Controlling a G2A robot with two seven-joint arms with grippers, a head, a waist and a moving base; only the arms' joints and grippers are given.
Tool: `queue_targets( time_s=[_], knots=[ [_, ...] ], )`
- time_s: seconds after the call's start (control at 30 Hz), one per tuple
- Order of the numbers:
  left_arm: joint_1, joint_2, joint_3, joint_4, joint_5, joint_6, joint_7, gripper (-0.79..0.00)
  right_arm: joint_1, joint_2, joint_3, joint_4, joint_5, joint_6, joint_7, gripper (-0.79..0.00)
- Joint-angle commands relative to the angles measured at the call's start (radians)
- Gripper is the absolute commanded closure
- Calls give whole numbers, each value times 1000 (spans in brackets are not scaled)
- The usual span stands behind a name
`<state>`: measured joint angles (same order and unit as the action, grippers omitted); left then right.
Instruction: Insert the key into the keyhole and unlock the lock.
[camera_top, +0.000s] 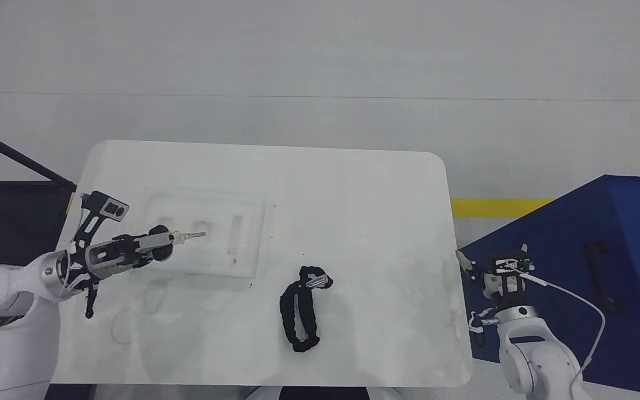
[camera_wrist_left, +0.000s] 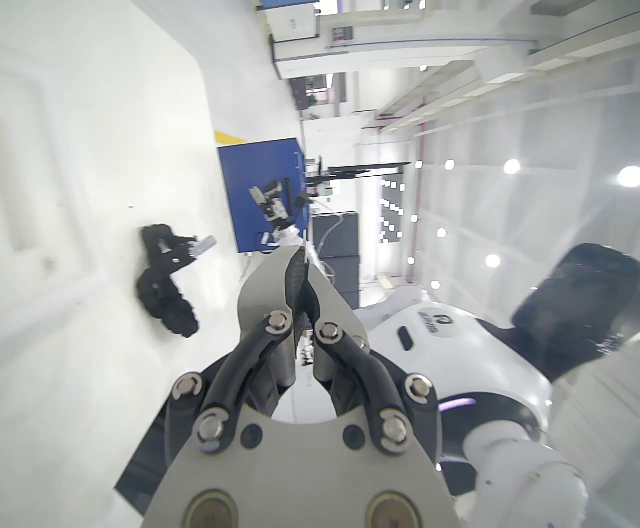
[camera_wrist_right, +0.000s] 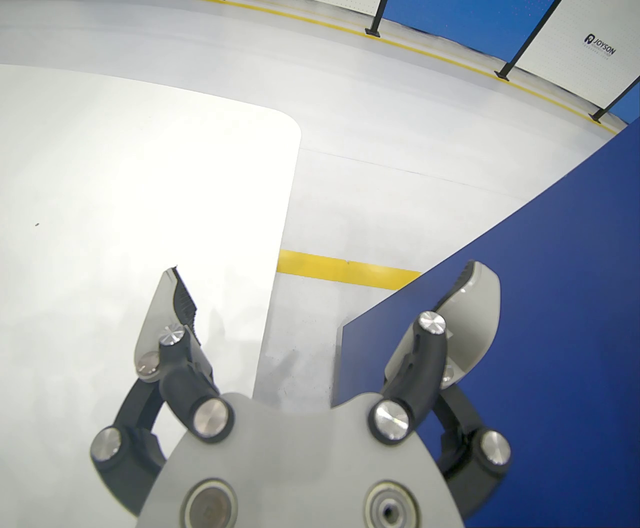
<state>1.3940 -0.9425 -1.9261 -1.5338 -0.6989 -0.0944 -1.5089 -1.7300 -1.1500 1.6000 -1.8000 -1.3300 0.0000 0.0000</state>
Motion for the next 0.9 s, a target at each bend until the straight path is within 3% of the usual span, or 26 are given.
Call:
queue_targets(
  time_s=[0.0,0.27,0.37,0.5,0.7,0.87],
  knots=[
    [-4,3,0,19,-28,25,-18,0,0,0,0,0,0,0,0,-785],
    [-8,5,-2,26,-24,27,-26,0,0,0,-1,0,7,-6,4,-785],
    [-8,5,-2,26,-24,27,-26,0,-9,4,44,-57,103,-102,56,-785],
    [-8,5,-2,26,-24,27,-26,0,-75,9,83,-208,218,-209,210,-785],
    [-8,5,-2,26,-24,27,-26,0,-117,8,43,-362,413,-205,491,-785],
    [-8,5,-2,26,-24,27,-26,0,-108,10,49,-377,437,-215,530,-785]
  ],
)
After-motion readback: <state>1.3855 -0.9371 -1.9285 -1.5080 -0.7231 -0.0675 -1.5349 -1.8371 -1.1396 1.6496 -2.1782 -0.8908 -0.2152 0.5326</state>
